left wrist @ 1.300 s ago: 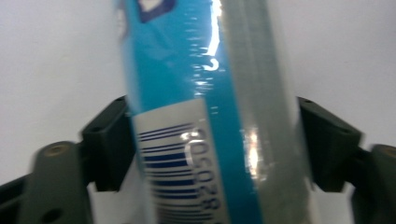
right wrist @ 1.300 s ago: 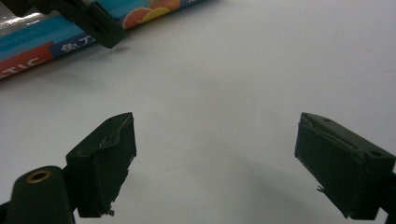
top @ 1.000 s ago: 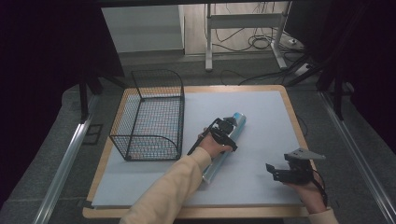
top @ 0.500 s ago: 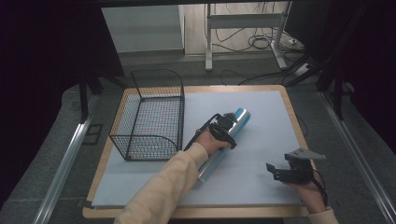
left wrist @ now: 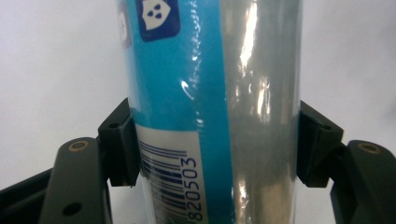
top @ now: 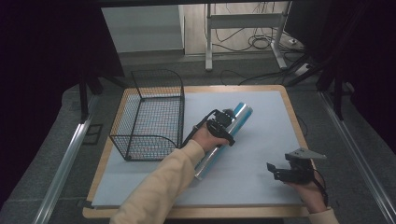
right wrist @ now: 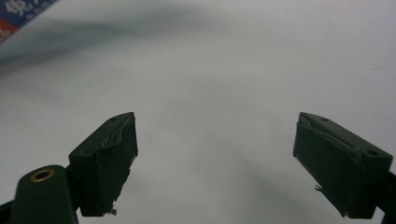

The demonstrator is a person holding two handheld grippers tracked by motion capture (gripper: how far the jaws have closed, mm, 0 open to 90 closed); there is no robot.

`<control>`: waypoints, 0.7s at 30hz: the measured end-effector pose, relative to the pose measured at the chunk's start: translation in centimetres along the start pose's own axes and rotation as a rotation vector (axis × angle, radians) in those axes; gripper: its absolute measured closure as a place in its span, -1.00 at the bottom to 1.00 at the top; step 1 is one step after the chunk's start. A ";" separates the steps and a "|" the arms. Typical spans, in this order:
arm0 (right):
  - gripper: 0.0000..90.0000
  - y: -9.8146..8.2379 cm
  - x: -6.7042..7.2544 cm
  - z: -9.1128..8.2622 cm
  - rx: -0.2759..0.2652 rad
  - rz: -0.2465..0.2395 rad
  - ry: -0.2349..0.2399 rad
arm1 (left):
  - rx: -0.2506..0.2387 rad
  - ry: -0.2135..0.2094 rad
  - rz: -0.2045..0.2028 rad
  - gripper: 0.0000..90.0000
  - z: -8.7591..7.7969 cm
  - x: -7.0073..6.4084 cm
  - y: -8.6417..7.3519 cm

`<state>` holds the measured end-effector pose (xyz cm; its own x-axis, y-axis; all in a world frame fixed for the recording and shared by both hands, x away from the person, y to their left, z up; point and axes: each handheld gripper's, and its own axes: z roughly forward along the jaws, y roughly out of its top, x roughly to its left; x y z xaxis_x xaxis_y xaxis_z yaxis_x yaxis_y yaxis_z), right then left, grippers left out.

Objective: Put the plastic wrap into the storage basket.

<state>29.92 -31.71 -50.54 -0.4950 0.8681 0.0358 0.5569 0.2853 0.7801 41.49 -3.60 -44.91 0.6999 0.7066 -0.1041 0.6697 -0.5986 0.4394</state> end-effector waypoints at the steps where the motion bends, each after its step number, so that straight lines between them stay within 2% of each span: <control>1: -0.69 0.0 0.0 0.0 -0.001 0.001 0.001 | -0.003 -0.001 0.013 -0.31 -0.5 0.2 0.0; 2: -0.69 0.0 0.1 0.0 -0.001 0.001 0.001 | -0.026 -0.007 -0.001 -0.31 -1.0 0.3 -0.2; 4: -0.69 0.0 0.1 0.0 -0.001 0.000 0.000 | -0.029 -0.010 -0.003 -0.31 -1.2 0.4 -0.3; 12: -0.69 0.0 0.0 0.1 0.002 0.003 -0.002 | -0.051 -0.008 0.020 -0.30 -2.6 0.7 -0.7; 21: -0.69 0.0 0.1 0.1 0.005 0.009 0.000 | -0.086 -0.013 0.016 -0.30 -4.1 0.8 -1.0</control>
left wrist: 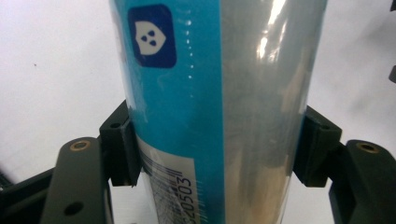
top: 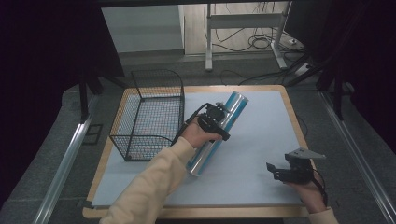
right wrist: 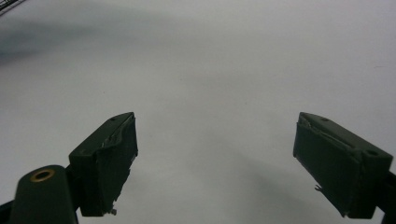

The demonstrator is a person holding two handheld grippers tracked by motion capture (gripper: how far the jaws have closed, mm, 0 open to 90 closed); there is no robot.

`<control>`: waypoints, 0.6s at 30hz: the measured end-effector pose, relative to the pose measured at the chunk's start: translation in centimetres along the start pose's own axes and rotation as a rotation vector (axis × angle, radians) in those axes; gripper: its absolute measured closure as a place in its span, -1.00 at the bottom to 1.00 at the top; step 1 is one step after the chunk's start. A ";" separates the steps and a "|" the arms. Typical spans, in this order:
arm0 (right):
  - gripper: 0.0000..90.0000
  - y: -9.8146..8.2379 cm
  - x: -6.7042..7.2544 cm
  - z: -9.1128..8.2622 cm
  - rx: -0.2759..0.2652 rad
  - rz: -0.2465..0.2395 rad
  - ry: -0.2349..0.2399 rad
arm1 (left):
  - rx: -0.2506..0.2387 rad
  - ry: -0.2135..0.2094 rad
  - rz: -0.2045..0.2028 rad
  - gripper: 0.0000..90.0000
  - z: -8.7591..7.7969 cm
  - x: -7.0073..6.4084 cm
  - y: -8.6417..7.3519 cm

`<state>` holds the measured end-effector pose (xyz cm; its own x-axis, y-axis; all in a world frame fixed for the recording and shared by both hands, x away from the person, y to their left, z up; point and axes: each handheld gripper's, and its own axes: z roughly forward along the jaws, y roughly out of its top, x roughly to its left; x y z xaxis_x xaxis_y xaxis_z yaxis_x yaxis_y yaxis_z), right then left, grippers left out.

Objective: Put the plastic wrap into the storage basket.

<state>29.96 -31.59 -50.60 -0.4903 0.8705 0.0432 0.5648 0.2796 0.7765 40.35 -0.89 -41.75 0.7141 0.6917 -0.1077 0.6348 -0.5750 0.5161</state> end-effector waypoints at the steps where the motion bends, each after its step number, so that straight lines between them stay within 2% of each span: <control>1: -0.69 0.0 0.0 0.0 -0.002 -0.003 -0.001 | -0.003 0.001 0.002 -0.30 -0.1 0.1 0.0; 10: -0.69 0.0 0.0 0.1 0.002 -0.003 -0.002 | -0.012 -0.005 0.002 -0.29 -0.7 0.3 -0.2; 18: -0.69 0.0 0.0 0.1 0.001 -0.002 -0.002 | -0.004 -0.009 0.024 -0.29 -1.4 0.4 -0.1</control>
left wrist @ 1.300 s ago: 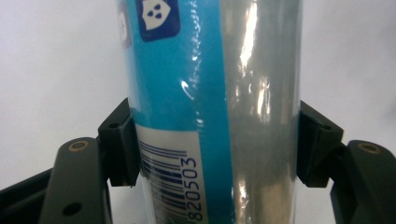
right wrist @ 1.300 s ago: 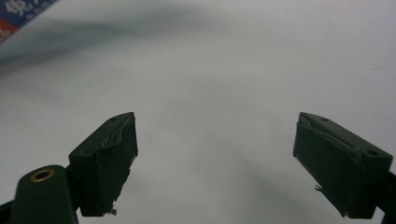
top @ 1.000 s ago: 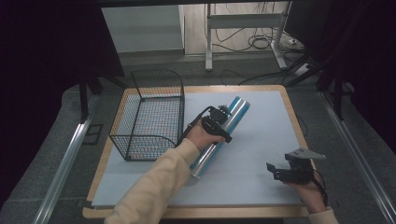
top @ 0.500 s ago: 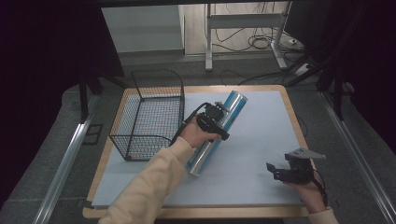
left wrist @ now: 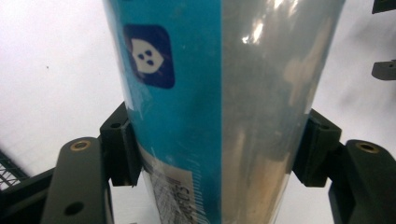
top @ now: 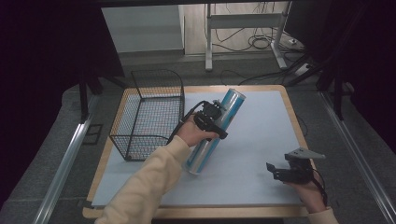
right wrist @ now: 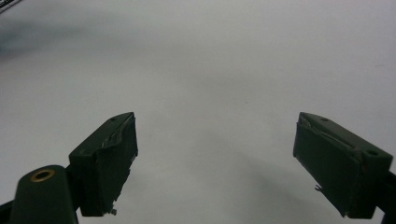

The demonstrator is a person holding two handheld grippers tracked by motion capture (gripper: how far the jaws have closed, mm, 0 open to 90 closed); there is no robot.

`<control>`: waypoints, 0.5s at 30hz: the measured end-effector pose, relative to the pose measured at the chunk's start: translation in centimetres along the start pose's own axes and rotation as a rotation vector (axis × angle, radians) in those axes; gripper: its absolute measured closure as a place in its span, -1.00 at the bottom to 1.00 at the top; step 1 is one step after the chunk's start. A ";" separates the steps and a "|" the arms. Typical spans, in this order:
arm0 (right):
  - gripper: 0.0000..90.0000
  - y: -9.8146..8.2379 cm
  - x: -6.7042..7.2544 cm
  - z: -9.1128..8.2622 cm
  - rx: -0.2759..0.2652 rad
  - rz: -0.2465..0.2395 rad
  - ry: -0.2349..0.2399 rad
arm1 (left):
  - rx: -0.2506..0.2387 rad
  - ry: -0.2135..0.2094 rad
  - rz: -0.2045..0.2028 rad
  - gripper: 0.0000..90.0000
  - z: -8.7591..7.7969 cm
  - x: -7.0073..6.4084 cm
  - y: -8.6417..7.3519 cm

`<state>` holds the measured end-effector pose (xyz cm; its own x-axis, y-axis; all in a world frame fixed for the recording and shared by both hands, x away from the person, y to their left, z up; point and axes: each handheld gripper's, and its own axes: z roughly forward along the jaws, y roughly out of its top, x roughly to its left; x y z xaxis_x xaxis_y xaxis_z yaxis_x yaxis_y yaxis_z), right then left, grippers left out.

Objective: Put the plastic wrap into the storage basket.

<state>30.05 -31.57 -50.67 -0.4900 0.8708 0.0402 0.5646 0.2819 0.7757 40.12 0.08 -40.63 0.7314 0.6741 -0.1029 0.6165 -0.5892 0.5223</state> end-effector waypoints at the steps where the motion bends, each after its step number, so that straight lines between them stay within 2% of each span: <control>1: -0.69 0.0 0.0 0.0 0.000 0.000 0.000 | -0.005 0.000 -0.001 -0.29 -0.1 0.0 0.0; 15: -0.69 0.0 -0.1 0.0 0.003 0.003 -0.001 | -0.022 0.015 0.006 -0.29 -2.0 0.4 0.7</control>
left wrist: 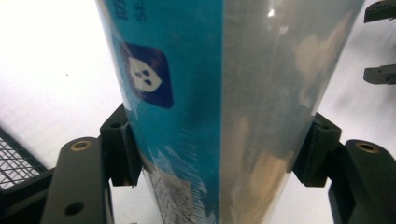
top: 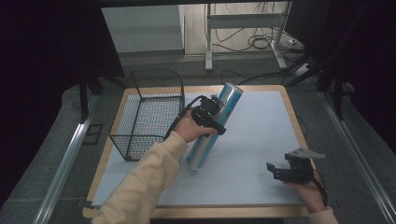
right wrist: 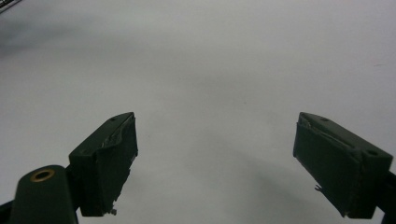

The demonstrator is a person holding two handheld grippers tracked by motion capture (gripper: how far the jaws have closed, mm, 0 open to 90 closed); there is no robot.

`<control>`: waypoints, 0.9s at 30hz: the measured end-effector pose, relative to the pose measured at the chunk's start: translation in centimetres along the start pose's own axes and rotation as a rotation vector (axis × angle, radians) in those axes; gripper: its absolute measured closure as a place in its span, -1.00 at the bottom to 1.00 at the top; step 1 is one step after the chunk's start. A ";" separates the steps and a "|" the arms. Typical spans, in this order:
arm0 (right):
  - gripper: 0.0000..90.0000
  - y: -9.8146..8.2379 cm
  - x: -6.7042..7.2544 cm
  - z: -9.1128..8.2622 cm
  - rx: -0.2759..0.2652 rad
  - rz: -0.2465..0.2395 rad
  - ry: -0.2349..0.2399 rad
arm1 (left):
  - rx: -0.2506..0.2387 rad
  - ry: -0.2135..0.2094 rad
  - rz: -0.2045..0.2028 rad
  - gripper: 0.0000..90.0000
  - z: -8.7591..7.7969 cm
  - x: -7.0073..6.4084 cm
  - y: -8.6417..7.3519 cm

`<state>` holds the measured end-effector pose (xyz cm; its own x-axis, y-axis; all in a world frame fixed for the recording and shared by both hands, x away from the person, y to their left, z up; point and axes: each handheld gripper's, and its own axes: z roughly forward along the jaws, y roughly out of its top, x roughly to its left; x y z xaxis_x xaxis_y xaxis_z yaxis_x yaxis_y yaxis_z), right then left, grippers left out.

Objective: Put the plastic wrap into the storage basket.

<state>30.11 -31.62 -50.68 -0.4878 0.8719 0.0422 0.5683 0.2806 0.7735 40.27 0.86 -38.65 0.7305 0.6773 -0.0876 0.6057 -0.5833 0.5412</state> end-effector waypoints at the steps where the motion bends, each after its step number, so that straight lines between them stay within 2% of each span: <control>1: -0.69 0.0 0.0 0.0 0.001 0.000 0.001 | -0.001 0.006 0.003 -0.29 -0.3 0.0 0.2; 8: -0.69 0.0 0.0 0.1 0.002 -0.002 0.000 | -0.020 0.023 0.007 -0.29 -1.6 0.4 1.0; 18: -0.69 0.0 -0.1 0.1 0.003 -0.001 0.003 | -0.047 0.071 0.029 -0.29 -4.6 1.3 2.6; 27: -0.69 -0.1 -0.2 0.1 0.004 0.002 0.002 | -0.058 0.089 0.017 -0.29 -5.8 2.4 3.1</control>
<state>30.26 -31.77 -50.84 -0.4878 0.8718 0.0448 0.5718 0.2803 0.7710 42.03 3.26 -32.38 0.7078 0.7064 -0.0050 0.5724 -0.5693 0.5901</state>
